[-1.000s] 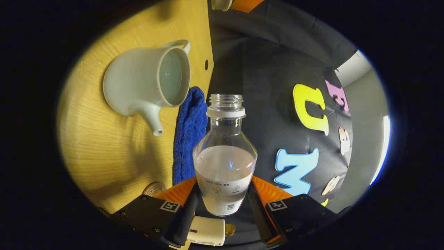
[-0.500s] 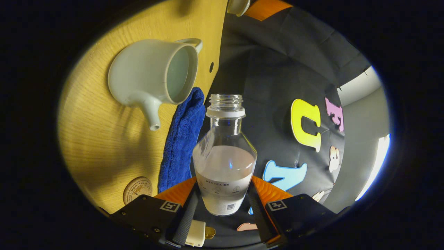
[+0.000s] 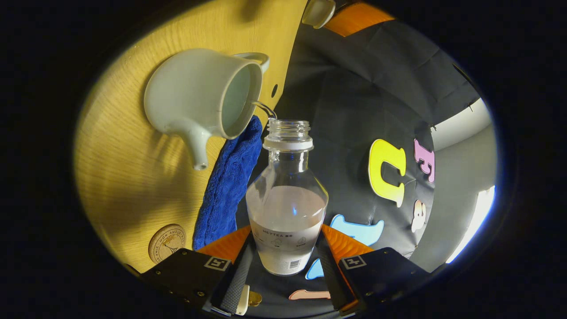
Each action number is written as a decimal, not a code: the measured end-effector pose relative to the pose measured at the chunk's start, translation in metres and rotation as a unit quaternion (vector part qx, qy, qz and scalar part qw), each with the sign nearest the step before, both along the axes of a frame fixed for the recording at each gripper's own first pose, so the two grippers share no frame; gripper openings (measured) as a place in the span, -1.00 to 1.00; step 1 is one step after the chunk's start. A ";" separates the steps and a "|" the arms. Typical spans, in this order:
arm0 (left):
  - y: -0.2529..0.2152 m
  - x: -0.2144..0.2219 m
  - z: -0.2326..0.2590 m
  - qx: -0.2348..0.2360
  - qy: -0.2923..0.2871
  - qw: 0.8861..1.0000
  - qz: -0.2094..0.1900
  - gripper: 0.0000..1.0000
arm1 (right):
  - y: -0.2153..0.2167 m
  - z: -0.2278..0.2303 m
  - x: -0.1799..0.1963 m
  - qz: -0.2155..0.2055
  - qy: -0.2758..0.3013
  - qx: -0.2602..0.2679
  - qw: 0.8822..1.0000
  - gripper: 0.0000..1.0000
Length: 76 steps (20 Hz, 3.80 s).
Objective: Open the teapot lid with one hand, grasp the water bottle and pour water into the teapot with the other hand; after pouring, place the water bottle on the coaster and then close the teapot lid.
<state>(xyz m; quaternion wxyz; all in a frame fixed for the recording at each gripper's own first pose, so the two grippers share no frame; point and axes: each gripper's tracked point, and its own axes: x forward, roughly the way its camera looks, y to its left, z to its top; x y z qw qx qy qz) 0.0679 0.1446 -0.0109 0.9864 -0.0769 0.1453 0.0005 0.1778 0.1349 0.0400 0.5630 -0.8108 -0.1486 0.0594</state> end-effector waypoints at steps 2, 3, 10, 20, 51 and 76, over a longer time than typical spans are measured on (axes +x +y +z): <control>-0.002 0.001 -0.001 0.000 0.001 1.000 -0.002 -0.74 | 0.001 0.002 0.000 0.002 -0.004 -0.007 1.000 0.51; -0.002 0.000 0.000 -0.001 0.001 1.000 -0.002 -0.74 | 0.001 0.002 0.001 0.002 -0.003 -0.009 1.000 0.51; -0.002 0.000 -0.004 -0.002 0.004 1.000 -0.004 -0.74 | 0.004 0.007 0.001 0.010 -0.022 -0.033 0.999 0.51; -0.001 -0.001 -0.006 -0.004 0.007 1.000 -0.005 -0.75 | 0.014 0.008 0.001 0.028 -0.032 -0.080 0.996 0.51; 0.001 0.000 -0.015 -0.012 0.015 1.000 -0.008 -0.75 | 0.060 0.023 -0.015 0.101 -0.089 -0.207 0.969 0.51; -0.001 0.002 -0.012 -0.013 0.005 1.000 -0.015 -0.72 | -0.065 -0.046 0.008 -0.101 0.324 0.491 0.803 0.53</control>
